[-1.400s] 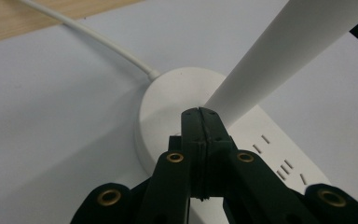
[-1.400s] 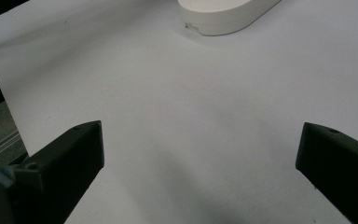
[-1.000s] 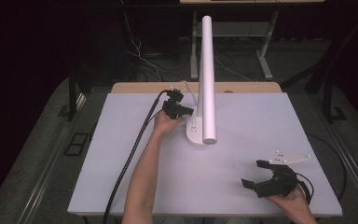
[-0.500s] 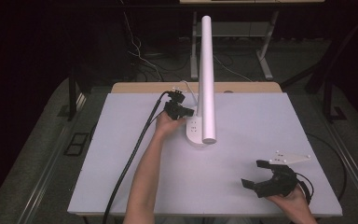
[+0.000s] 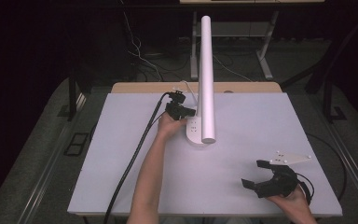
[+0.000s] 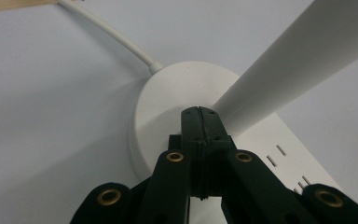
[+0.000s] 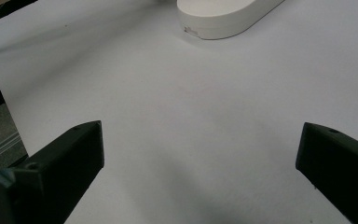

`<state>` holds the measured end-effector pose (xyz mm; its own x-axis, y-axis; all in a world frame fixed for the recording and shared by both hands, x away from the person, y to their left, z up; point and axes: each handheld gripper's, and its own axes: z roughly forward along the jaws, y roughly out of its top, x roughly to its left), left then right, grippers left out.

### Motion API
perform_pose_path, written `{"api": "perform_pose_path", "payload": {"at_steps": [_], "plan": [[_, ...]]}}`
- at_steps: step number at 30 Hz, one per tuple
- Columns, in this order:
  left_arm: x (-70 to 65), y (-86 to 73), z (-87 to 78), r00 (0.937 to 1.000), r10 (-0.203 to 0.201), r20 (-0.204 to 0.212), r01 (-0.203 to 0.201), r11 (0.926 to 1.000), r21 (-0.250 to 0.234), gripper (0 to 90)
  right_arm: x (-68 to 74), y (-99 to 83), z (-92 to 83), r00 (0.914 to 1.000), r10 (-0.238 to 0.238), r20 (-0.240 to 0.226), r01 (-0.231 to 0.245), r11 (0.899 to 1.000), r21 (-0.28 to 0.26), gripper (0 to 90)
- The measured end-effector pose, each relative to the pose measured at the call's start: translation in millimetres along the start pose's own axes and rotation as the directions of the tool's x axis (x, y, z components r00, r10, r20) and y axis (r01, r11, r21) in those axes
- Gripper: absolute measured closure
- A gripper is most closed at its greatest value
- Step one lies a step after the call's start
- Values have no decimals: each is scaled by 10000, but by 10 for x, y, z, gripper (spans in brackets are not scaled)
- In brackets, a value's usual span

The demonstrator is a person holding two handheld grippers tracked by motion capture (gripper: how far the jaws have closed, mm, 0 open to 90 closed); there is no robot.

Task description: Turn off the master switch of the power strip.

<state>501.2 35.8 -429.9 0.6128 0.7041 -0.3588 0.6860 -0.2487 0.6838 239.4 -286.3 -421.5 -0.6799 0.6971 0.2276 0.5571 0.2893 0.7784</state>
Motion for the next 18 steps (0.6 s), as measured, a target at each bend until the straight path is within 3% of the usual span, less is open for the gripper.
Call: {"api": "perform_pose_path", "payload": {"at_steps": [6, 9, 13, 18], "plan": [[-1, -2, -4, 10000, 3, -30, -2, 10000, 53, 900, -1, -7, -21, 10000, 32, 9, -32, 10000, -35, 4], [-2, -9, 10, 9993, -382, 19, 382, 9992, -135, 900, 5, -7, -24, 10000, 36, 11, -36, 10000, -35, 4], [27, -25, 1, 9994, -330, 113, 331, 9994, -49, 900, 11, -15, -35, 10000, -14, 17, 14, 10000, -57, 4], [60, -47, -2, 9972, -650, 362, 660, 9974, -275, 900, 2, -21, -43, 10000, 8, 70, -7, 10000, -83, 4]]}}
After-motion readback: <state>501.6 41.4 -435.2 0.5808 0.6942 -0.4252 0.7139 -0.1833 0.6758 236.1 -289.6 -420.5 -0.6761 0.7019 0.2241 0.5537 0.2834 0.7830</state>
